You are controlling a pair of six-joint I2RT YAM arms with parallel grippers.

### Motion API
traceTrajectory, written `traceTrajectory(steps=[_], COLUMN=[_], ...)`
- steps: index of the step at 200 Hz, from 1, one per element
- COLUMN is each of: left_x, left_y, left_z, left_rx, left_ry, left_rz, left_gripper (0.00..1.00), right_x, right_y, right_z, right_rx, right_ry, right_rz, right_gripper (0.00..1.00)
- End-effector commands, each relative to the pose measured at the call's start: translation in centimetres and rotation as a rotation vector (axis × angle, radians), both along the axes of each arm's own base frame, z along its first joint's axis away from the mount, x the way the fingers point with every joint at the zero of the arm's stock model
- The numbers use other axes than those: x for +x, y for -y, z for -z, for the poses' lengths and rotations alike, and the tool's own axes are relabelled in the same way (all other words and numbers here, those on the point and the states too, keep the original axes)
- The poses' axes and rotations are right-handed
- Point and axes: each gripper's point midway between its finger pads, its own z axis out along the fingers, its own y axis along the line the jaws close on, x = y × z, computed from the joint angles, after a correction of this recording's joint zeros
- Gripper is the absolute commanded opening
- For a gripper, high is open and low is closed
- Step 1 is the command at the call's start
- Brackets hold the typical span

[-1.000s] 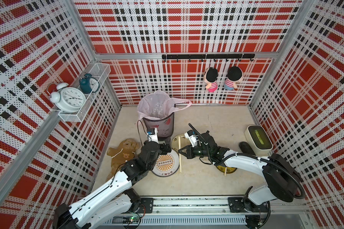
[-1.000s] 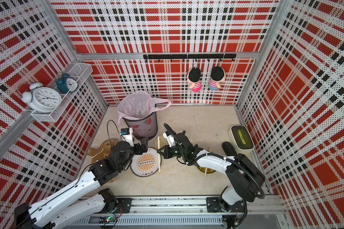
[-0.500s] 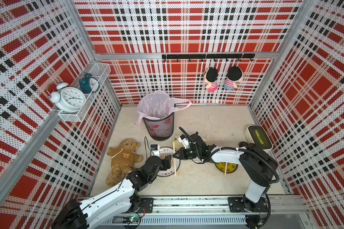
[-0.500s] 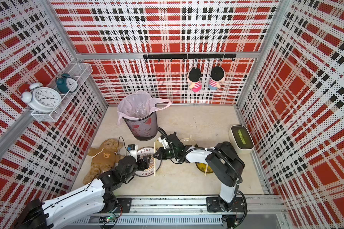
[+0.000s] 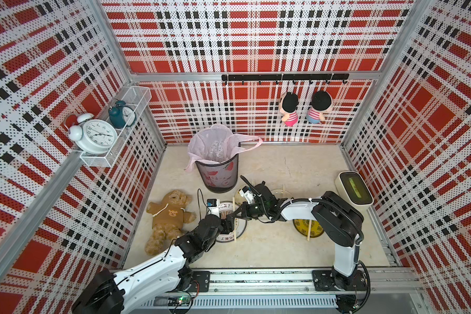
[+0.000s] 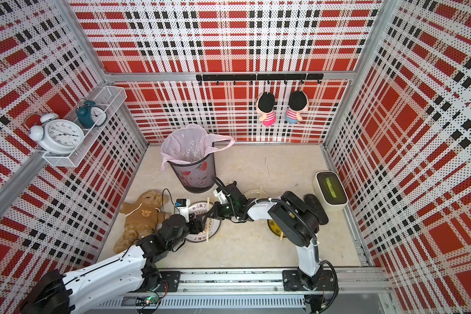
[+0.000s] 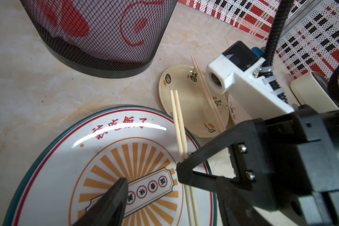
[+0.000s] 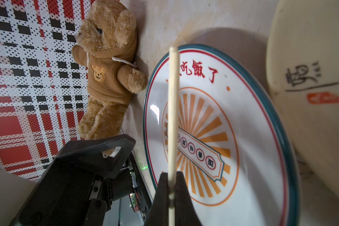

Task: Remove the packaging of disposable chopsticks
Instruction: Place the disposable chopsticks on the plate.

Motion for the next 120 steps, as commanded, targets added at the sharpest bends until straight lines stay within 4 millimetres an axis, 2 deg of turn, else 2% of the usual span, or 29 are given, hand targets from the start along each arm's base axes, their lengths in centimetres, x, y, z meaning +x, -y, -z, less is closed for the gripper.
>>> traceTrajectory(steps=[1, 56, 120], left_x=[0.1, 0.8, 1.5], left_y=[1.4, 1.6, 2.0], left_z=[-0.4, 0.9, 1.9], left_rx=[-0.055, -0.021, -0.003], left_ry=[0.023, -0.005, -0.021], left_rz=[0.061, 0.043, 0.034], left_gripper=[0.74, 0.75, 0.74], right_x=[0.1, 0.7, 1.1], right_y=[-0.8, -0.2, 0.1], right_z=[0.0, 1.5, 2.1], right_rx=[0.007, -0.015, -0.017], right_ry=[-0.008, -0.023, -0.032], right_rz=[-0.011, 0.001, 0.004], right_gripper=[0.00, 0.00, 0.00])
